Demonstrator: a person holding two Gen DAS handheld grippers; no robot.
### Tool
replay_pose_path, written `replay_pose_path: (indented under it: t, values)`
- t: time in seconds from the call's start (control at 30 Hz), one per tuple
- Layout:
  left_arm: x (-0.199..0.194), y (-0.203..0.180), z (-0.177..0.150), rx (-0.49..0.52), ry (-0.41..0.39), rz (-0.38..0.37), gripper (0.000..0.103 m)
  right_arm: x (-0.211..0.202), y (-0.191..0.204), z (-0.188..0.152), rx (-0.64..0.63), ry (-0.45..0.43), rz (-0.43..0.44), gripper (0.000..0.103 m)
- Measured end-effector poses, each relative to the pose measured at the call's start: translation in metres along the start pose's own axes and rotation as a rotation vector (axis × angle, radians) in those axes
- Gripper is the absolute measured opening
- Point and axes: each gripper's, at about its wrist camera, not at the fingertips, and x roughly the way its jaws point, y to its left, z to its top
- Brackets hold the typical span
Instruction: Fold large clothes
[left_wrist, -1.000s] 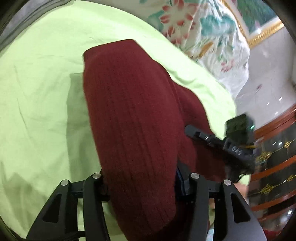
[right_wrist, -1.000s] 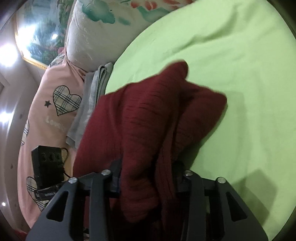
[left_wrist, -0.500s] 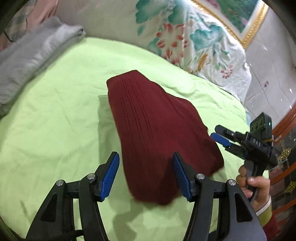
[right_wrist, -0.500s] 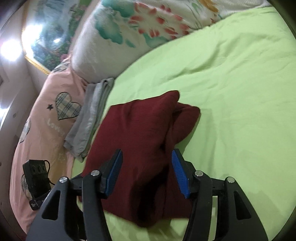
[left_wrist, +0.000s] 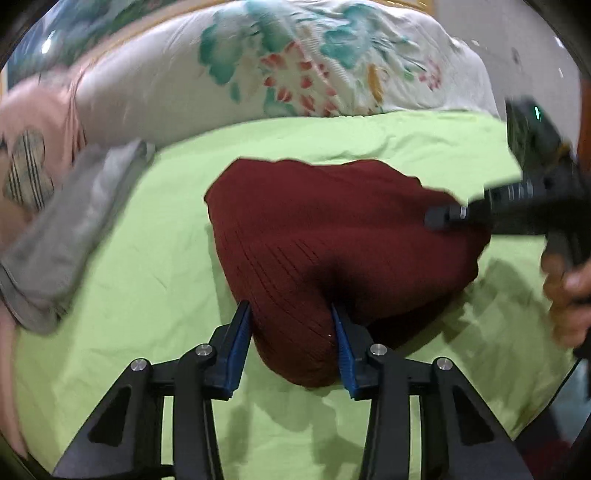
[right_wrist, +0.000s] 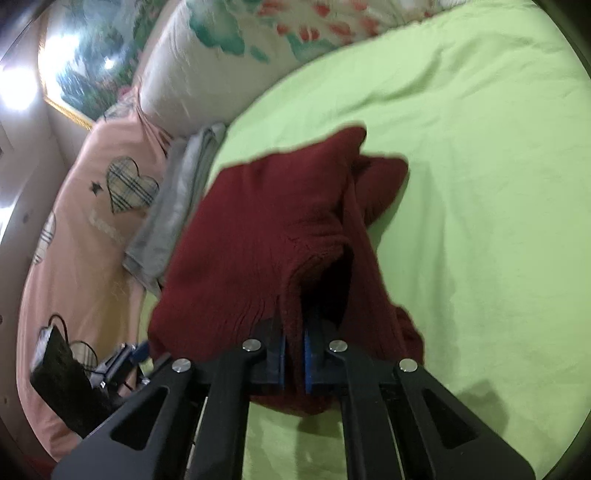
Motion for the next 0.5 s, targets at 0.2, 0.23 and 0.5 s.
replay_pose_path:
  t: [0.2,0.23,0.5]
  values:
    - [0.009,-0.012,0.000,0.016,0.025,-0.036,0.036,0.002,-0.015,0.000,-0.025,0.039,-0.093,0.005]
    - [0.009,-0.010,0.000,0.002,0.032,-0.051,0.036,0.011,-0.020,-0.003,-0.009,0.071,-0.086,0.005]
    - [-0.042,0.040,0.000,-0.094,0.014,-0.255,0.038,-0.018,-0.013,0.001,0.000,-0.009,-0.096,0.031]
